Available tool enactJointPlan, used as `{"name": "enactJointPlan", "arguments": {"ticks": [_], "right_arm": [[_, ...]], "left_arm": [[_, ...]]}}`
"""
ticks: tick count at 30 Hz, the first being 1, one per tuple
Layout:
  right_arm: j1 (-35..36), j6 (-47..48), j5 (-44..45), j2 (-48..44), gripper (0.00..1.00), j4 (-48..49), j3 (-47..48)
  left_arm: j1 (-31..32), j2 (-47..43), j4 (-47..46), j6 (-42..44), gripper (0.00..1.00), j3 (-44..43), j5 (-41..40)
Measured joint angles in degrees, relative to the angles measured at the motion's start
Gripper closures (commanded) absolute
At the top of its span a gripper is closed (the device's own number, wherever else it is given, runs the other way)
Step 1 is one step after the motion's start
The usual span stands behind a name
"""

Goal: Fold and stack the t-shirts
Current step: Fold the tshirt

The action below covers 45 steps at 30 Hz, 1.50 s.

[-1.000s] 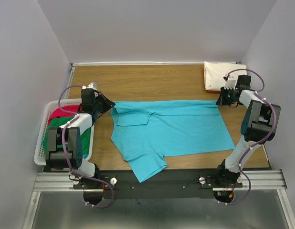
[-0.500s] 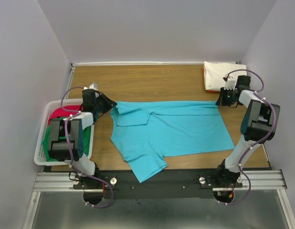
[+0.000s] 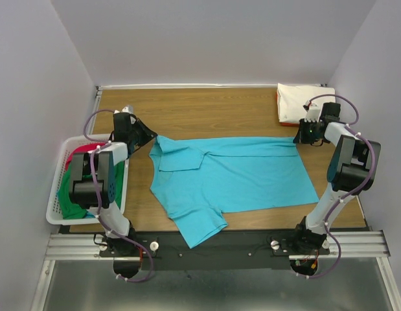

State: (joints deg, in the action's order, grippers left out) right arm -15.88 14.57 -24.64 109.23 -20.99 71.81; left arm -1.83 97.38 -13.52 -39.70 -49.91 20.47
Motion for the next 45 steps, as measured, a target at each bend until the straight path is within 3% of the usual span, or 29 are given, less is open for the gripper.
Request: {"name": "enactJointPlan", "arguments": {"ticks": [10, 21, 34, 45], "right_arm": [[0.0, -0.2, 0.0, 0.0, 0.99, 0.2, 0.0], [0.0, -0.8, 0.2, 0.0, 0.99, 0.4, 0.1], [0.0, -1.0, 0.6, 0.0, 0.99, 0.4, 0.3], [0.0, -1.1, 1.7, 0.4, 0.99, 0.4, 0.3]], "left_arm": [[0.0, 2.0, 2.6, 2.4, 0.82, -1.9, -0.2], [0.0, -14.8, 3.4, 3.7, 0.84, -0.6, -1.4], [4.2, 3.9, 8.5, 7.5, 0.83, -9.7, 2.1], [4.8, 6.2, 11.4, 9.8, 0.83, -5.4, -0.9]]}}
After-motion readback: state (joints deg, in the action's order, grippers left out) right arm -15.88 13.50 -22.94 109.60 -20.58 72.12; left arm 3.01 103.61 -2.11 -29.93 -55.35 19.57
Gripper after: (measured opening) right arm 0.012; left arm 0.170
